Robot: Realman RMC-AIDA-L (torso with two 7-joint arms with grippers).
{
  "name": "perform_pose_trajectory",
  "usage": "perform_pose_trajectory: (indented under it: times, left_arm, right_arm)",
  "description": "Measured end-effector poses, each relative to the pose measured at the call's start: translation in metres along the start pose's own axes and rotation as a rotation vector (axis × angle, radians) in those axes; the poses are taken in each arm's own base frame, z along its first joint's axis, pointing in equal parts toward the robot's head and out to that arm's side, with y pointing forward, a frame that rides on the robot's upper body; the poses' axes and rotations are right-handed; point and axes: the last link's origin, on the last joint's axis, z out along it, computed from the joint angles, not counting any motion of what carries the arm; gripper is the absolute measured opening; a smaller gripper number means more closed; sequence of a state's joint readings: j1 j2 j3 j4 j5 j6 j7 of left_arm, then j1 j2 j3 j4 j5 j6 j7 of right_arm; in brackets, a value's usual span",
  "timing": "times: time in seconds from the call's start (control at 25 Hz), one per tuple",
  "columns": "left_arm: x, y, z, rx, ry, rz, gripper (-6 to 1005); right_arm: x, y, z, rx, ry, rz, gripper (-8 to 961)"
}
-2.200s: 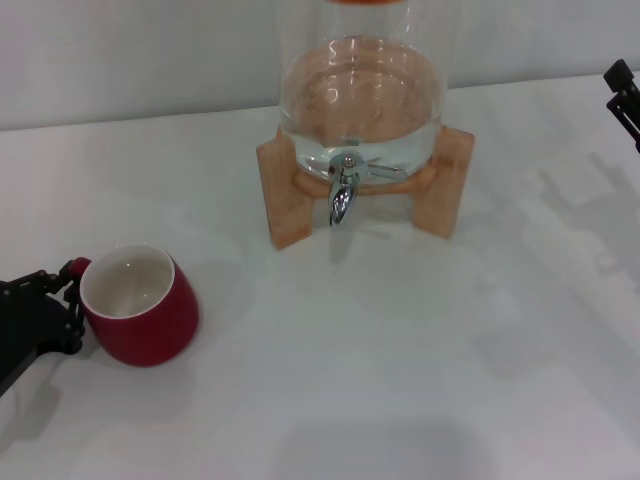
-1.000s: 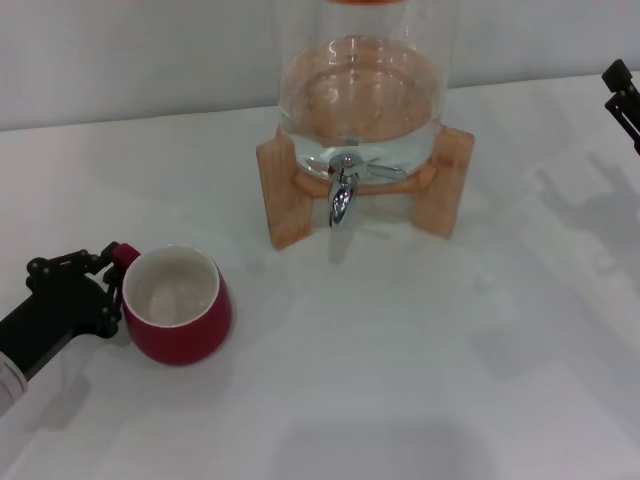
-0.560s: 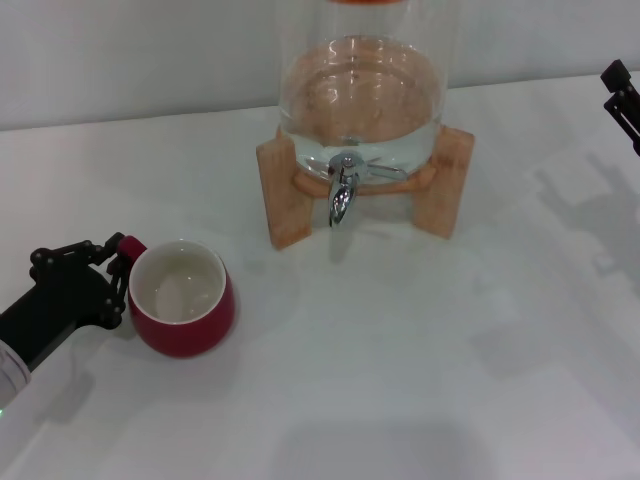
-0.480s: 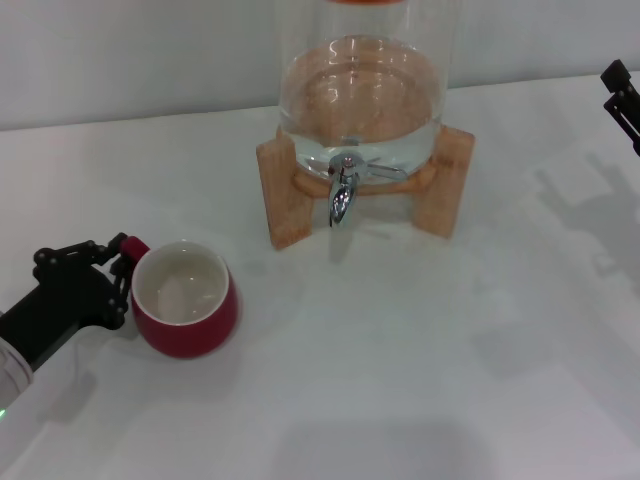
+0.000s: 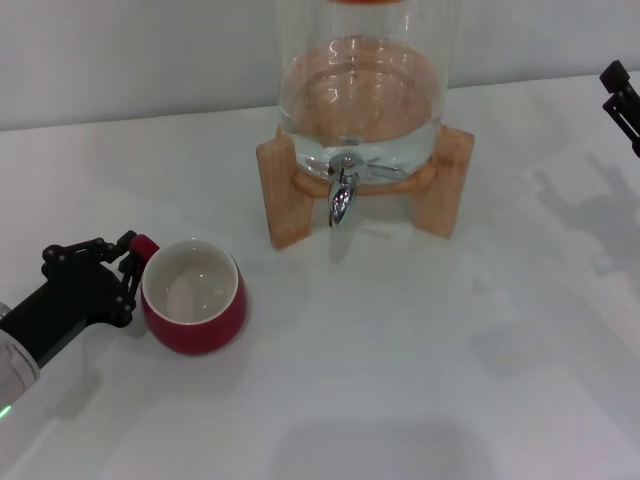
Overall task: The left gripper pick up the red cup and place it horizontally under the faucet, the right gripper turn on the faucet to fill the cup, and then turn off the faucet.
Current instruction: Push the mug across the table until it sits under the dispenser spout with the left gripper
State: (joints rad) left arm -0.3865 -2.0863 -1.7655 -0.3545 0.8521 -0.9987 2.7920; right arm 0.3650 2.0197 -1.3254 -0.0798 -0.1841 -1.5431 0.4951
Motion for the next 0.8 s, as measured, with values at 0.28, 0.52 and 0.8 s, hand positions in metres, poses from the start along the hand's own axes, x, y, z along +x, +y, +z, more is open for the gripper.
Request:
perform_pose_trajectory:
  times: [0.28, 0.52, 0.8]
  left_arm:
    - [0.005, 0.003, 0.007, -0.028, 0.012, -0.010, 99]
    - [0.008, 0.002, 0.009, -0.030, 0.019, -0.026, 99]
    - [0.014, -0.001, 0.016, -0.039, 0.032, -0.034, 99]
  right_arm:
    - [0.001, 0.001, 0.000, -0.007, 0.004, 0.004, 845]
    - [0.001, 0.002, 0.000, -0.013, 0.003, 0.007, 844]
    - [0.002, 0.005, 0.000, -0.030, 0.014, 0.009, 843]
